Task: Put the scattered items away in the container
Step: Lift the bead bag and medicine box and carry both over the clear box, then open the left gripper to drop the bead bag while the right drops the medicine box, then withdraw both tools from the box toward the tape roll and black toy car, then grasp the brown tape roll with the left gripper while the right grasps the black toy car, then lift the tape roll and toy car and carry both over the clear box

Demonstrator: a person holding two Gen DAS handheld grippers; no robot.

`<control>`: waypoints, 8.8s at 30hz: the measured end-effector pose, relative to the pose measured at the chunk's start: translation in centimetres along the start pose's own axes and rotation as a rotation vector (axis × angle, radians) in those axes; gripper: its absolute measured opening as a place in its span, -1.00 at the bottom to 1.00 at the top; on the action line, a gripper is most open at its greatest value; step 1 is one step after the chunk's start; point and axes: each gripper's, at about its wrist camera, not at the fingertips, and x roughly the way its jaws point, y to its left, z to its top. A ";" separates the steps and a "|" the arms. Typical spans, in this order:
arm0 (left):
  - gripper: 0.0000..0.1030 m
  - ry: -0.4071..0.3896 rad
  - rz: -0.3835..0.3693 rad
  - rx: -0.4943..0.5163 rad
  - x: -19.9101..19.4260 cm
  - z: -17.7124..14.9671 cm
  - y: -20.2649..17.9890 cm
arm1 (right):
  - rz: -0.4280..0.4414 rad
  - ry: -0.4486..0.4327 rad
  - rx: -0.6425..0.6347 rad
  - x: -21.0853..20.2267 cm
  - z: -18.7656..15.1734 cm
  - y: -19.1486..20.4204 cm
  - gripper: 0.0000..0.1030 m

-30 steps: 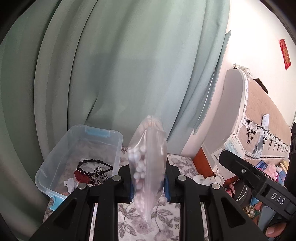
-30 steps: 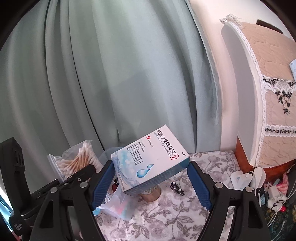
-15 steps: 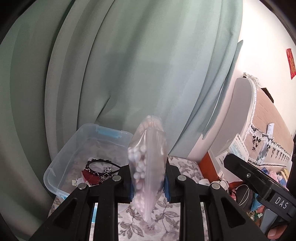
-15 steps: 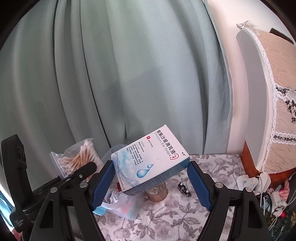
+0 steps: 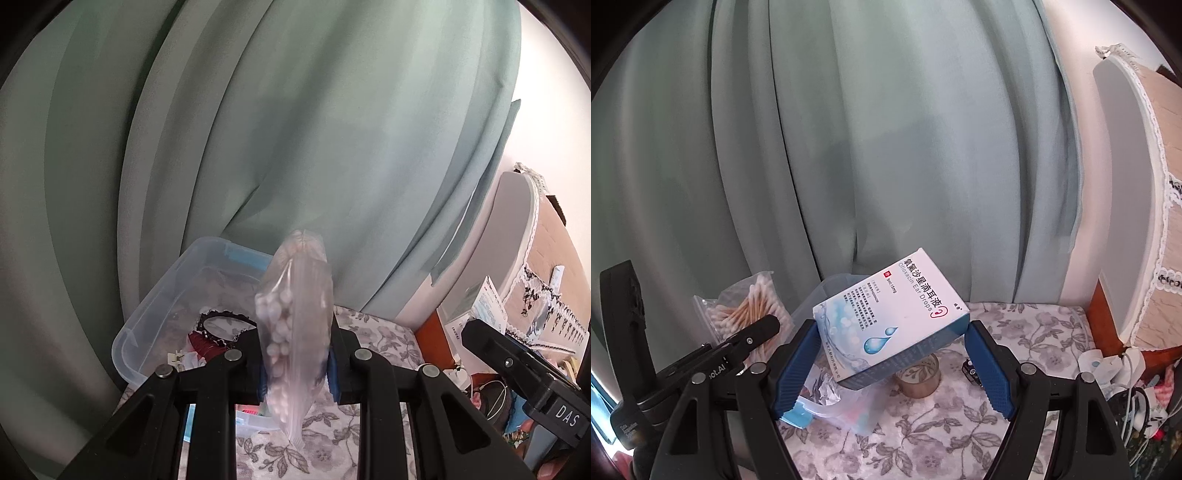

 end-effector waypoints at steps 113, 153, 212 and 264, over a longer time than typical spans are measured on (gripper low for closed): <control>0.88 -0.028 0.139 0.026 -0.5 1.4 3.0 | 0.084 0.152 0.022 6.9 -2.7 1.5 1.00; 0.99 0.104 -0.140 0.267 4.0 -5.2 -13.6 | -0.036 0.058 0.238 -0.7 -6.7 -14.4 1.00; 0.84 0.346 0.457 -0.181 27.6 -12.9 -3.9 | 0.097 0.398 -0.057 26.2 -13.4 -19.5 0.06; 0.68 0.340 0.429 -0.072 30.7 -13.9 -5.2 | -0.012 0.358 0.139 24.9 -13.3 -24.2 -0.34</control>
